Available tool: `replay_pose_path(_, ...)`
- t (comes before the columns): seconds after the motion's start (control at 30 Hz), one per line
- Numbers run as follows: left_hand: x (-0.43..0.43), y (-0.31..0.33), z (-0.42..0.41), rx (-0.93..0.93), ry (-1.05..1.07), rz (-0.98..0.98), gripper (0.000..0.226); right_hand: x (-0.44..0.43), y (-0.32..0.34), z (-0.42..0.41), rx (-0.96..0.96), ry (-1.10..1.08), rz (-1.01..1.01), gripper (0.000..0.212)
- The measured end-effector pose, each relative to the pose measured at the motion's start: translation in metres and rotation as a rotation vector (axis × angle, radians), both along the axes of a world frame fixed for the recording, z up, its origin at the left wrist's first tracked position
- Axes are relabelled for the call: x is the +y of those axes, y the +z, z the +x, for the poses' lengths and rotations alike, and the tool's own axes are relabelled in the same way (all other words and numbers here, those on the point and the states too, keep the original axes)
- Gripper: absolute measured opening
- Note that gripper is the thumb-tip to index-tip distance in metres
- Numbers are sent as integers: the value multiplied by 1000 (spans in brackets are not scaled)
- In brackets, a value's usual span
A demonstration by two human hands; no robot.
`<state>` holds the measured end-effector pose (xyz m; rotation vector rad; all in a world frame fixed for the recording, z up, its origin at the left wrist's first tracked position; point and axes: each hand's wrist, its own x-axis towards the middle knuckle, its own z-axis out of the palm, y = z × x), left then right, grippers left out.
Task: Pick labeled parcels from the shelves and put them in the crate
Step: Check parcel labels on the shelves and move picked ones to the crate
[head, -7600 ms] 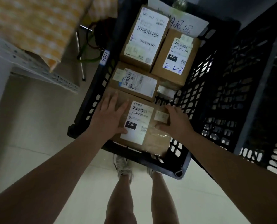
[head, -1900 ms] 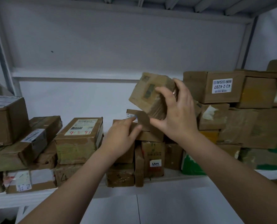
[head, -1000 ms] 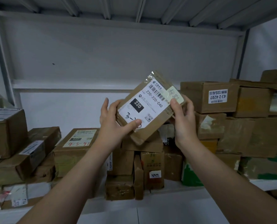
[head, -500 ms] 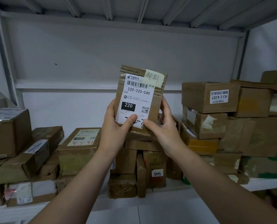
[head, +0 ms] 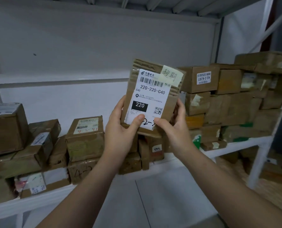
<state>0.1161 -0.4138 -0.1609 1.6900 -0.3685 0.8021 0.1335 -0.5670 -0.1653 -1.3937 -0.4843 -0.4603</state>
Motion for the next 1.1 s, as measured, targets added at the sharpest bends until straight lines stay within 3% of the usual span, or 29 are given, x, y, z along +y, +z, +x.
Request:
replay_pose_path(0.47, -129, -118, -87, 275, -464, 47, 52, -115, -122, -151, 262, -474, 99, 71)
replay_pose_path(0.73, -281, -157, -135, 370, -674, 120, 53, -250, -153, -236, 345, -709, 127, 68)
replay_pose_path(0.87, -376, -177, -167, 410, -780, 143, 47, -336, -172, -281, 428, -786, 133, 80)
replay_pose_path(1.1, -509, -226, -211, 523, -896, 247, 42, -460, -210, -351, 583, -862, 133, 76)
